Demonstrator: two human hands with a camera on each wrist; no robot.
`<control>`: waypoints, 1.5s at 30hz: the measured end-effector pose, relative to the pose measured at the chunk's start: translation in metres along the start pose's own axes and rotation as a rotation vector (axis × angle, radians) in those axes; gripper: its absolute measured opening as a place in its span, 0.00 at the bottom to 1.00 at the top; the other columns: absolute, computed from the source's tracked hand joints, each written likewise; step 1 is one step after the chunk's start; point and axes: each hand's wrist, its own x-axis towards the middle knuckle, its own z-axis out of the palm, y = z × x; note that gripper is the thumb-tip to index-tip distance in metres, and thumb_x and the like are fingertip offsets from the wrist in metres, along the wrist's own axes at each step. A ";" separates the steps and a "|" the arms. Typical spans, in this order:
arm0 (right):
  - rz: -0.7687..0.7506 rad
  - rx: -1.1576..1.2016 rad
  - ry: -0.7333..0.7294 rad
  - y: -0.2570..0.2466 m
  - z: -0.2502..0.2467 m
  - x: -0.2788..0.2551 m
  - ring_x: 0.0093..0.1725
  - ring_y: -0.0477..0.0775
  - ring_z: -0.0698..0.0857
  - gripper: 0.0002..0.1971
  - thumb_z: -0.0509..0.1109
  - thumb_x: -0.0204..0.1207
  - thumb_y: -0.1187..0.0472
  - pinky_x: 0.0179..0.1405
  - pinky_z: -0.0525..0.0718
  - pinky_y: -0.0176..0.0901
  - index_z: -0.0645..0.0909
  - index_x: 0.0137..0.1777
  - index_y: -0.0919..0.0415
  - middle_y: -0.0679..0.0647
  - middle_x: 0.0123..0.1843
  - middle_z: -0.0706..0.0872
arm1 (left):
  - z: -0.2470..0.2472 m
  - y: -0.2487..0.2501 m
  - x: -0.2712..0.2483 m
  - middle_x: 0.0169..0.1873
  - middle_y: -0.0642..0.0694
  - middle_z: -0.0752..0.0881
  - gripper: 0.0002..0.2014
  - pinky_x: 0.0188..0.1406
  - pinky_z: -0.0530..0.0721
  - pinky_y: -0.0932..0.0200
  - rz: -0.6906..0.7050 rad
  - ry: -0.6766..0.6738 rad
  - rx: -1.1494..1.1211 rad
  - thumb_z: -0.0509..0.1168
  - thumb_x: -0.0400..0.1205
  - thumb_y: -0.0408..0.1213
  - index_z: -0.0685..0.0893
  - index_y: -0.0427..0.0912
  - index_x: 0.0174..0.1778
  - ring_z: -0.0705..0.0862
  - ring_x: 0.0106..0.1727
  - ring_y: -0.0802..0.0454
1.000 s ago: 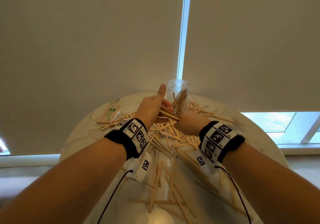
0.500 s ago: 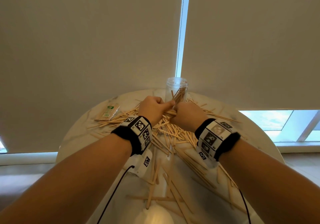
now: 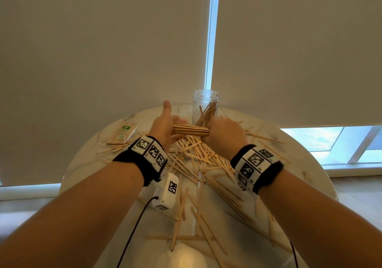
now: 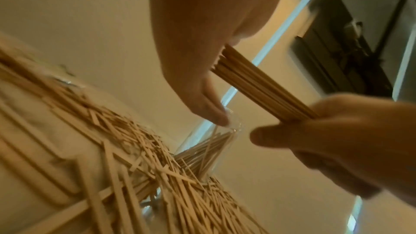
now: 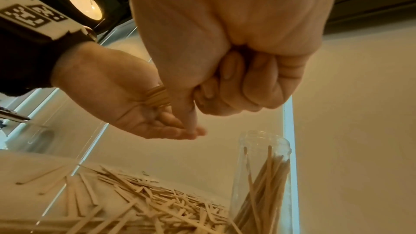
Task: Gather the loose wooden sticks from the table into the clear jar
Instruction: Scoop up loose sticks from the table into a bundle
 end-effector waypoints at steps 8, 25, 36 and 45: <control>0.027 -0.087 -0.042 0.001 -0.008 0.008 0.32 0.48 0.83 0.13 0.65 0.82 0.47 0.31 0.82 0.41 0.79 0.39 0.50 0.47 0.32 0.82 | 0.012 -0.002 -0.001 0.33 0.45 0.92 0.32 0.32 0.86 0.57 0.123 0.017 0.374 0.55 0.84 0.65 0.92 0.42 0.43 0.88 0.32 0.52; 0.093 -0.147 -0.136 0.073 -0.074 0.138 0.36 0.54 0.82 0.32 0.56 0.82 0.31 0.29 0.71 0.42 0.86 0.45 0.61 0.55 0.36 0.85 | 0.038 0.019 0.101 0.70 0.34 0.76 0.52 0.66 0.83 0.42 0.064 -0.078 0.650 0.79 0.74 0.34 0.51 0.46 0.87 0.79 0.68 0.38; -0.001 -0.440 -0.566 0.022 0.007 0.245 0.28 0.46 0.82 0.14 0.74 0.78 0.50 0.38 0.84 0.37 0.84 0.35 0.57 0.52 0.34 0.88 | 0.065 -0.011 0.156 0.59 0.52 0.82 0.47 0.50 0.81 0.55 0.243 -0.161 0.631 0.84 0.67 0.45 0.64 0.48 0.78 0.83 0.61 0.48; 0.002 -0.448 -0.555 0.020 0.012 0.241 0.42 0.52 0.88 0.22 0.79 0.65 0.40 0.55 0.89 0.50 0.92 0.51 0.57 0.52 0.42 0.92 | 0.063 -0.013 0.159 0.60 0.47 0.81 0.44 0.43 0.78 0.60 0.238 -0.163 0.667 0.79 0.74 0.36 0.61 0.46 0.81 0.78 0.53 0.51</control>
